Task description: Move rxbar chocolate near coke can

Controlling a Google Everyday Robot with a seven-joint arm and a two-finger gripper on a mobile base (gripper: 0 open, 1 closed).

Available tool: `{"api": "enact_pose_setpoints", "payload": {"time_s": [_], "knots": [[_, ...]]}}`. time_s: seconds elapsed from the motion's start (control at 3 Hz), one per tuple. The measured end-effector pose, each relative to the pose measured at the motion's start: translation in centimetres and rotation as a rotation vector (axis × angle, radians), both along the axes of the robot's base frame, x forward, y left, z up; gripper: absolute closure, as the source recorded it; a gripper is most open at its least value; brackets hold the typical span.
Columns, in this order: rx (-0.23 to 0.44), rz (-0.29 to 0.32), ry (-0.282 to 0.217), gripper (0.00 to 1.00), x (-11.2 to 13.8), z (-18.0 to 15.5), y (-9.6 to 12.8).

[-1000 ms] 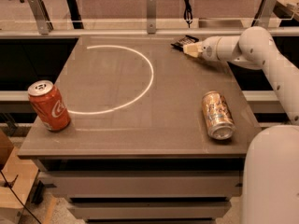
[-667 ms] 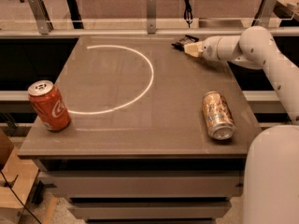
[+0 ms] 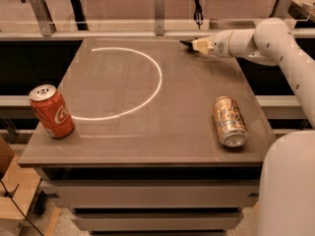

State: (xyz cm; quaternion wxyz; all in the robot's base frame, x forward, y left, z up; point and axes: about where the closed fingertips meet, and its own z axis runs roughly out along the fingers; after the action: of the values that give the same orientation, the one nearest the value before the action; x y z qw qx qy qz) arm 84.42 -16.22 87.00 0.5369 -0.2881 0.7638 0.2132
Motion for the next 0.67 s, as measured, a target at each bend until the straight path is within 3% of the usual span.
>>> {"api": "enact_pose_setpoints", "payload": {"time_s": [0.67], "knots": [[0.022,0.135,-0.020,1.00,-3.6,2.3,4.1]]}}
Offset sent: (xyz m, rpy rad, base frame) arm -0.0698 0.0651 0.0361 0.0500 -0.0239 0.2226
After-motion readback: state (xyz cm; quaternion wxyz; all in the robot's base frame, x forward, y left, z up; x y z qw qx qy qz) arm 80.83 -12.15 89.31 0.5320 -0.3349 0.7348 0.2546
